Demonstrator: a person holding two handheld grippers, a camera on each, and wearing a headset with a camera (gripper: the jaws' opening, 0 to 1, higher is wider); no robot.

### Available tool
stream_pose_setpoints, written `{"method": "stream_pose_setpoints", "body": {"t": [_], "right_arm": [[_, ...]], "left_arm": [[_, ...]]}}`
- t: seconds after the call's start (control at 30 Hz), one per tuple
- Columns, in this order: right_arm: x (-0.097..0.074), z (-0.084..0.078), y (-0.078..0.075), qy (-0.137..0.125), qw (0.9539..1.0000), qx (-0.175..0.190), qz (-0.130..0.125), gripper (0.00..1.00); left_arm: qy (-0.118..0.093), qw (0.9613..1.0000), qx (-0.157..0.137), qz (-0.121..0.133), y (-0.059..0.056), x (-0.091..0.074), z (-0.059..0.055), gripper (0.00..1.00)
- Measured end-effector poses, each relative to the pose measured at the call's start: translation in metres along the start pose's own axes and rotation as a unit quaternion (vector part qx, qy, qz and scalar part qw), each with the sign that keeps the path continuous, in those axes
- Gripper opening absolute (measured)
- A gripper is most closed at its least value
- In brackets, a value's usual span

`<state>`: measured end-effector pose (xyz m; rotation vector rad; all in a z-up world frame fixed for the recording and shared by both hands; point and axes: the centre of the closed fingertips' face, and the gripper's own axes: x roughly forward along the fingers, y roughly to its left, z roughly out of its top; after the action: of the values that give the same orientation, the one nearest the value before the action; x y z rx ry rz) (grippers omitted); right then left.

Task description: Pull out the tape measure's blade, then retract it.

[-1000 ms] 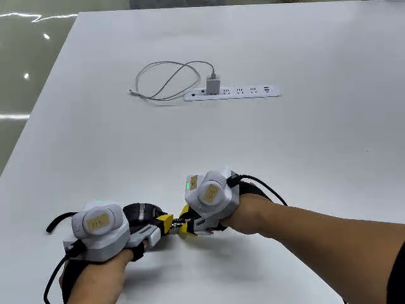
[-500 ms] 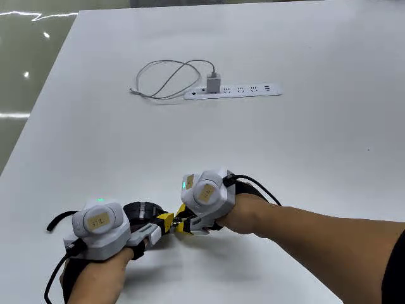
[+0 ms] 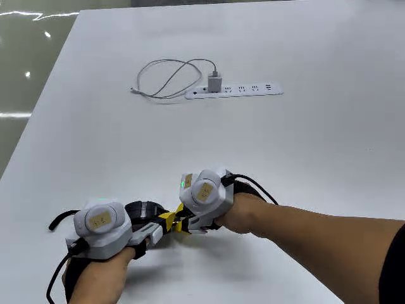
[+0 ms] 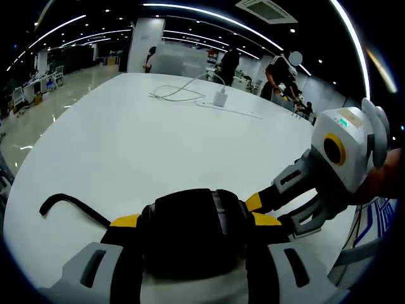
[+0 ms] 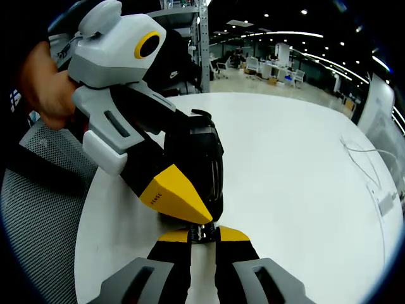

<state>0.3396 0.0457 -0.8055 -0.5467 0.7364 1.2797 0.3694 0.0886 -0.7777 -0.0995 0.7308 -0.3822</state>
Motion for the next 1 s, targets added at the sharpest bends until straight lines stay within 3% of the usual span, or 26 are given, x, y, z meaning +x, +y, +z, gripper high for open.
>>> {"method": "stream_pose_setpoints", "body": {"t": [0.2, 0.4, 0.5, 0.57, 0.8, 0.9, 0.93, 1.0], "right_arm": [[0.001, 0.001, 0.003, -0.001, 0.9999, 0.009, 0.005, 0.11], [0.001, 0.000, 0.003, 0.005, 0.9999, 0.013, 0.004, 0.12], [-0.002, -0.005, 0.003, 0.027, 0.9996, -0.012, -0.004, 0.12], [-0.003, -0.005, 0.003, 0.027, 0.9994, -0.022, -0.003, 0.13], [-0.016, -0.012, 0.002, 0.030, 0.9995, 0.001, -0.012, 0.20], [-0.022, -0.014, 0.003, 0.026, 0.9994, 0.015, -0.016, 0.21], [-0.025, -0.017, 0.004, 0.034, 0.9987, 0.032, -0.020, 0.21], [-0.029, -0.016, 0.004, 0.029, 0.9990, 0.027, -0.023, 0.22]], "left_arm": [[-0.005, 0.9998, 0.017, -0.005, -0.001, 0.000, -0.001, 0.63], [-0.006, 0.9999, 0.013, 0.001, -0.001, 0.000, 0.000, 0.64], [-0.005, 0.9999, 0.014, 0.004, -0.001, -0.001, 0.000, 0.64], [-0.005, 0.9999, 0.014, 0.007, -0.001, 0.000, 0.001, 0.64], [0.003, 0.9997, 0.023, 0.009, -0.001, 0.000, 0.001, 0.65], [0.008, 0.9997, 0.021, 0.003, -0.001, -0.002, 0.003, 0.64], [0.006, 0.9999, 0.010, -0.007, -0.002, -0.004, 0.006, 0.64], [0.003, 0.9996, 0.011, -0.025, -0.006, -0.007, 0.011, 0.66]]}}
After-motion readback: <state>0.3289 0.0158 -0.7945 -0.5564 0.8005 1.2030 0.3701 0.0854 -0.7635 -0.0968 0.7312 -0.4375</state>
